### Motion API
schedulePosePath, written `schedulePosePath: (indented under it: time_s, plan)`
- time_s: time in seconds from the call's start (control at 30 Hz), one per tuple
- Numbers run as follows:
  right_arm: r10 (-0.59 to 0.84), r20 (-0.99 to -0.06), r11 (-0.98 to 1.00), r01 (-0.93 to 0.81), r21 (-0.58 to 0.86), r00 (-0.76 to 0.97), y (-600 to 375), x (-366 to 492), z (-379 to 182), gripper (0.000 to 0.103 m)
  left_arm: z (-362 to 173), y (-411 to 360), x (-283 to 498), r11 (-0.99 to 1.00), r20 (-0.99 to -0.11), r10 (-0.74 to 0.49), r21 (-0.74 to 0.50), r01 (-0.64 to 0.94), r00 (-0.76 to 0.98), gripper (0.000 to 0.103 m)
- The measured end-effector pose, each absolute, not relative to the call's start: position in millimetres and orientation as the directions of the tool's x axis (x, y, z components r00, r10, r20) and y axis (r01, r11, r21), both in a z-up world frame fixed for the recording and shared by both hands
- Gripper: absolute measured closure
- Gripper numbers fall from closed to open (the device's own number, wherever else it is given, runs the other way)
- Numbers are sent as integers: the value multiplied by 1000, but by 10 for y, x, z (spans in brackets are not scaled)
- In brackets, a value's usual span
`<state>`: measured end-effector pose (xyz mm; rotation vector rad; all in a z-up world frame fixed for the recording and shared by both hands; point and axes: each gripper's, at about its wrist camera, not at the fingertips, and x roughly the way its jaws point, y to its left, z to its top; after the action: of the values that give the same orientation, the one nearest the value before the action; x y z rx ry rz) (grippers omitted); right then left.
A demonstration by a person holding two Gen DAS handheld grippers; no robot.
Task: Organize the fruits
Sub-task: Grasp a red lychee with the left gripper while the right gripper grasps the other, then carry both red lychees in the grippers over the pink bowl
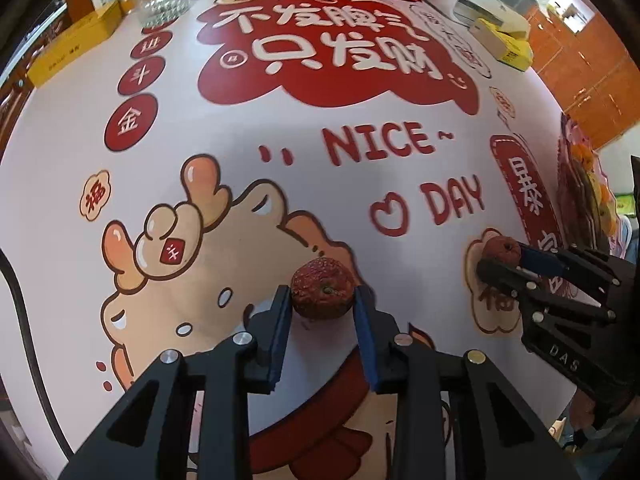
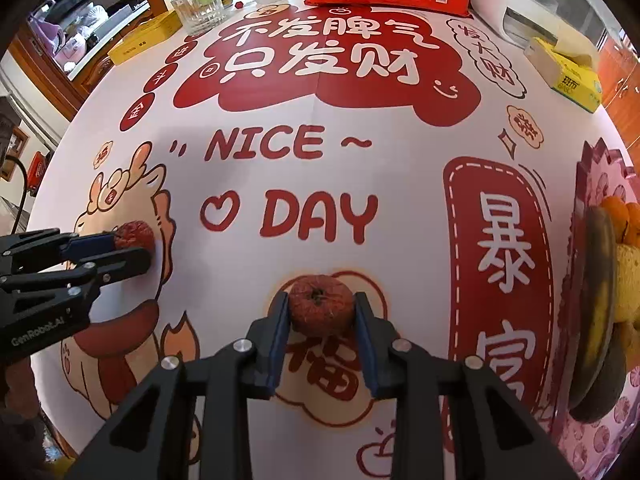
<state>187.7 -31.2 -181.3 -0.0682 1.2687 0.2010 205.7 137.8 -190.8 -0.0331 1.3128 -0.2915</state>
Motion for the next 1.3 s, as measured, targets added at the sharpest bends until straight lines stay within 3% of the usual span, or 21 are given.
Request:
schedulePosePath:
  time_s: [0.67,1.03,1.3]
  plan:
    - [144,-824,988,-130,86,549,-770,1001,-702,73,-548,482,1427,897,-860,-339,-172,408,383,74]
    - [102,-792,995,-45,93,601,-1696,707,-482,73,-296,-529,1184,856,-849,-371,-156,492,376,74]
    - [84,-805,995,-11,95,587,-2508,699,-552,73,-435,-1362,1199,847,-861,-372,-161,507,347,74]
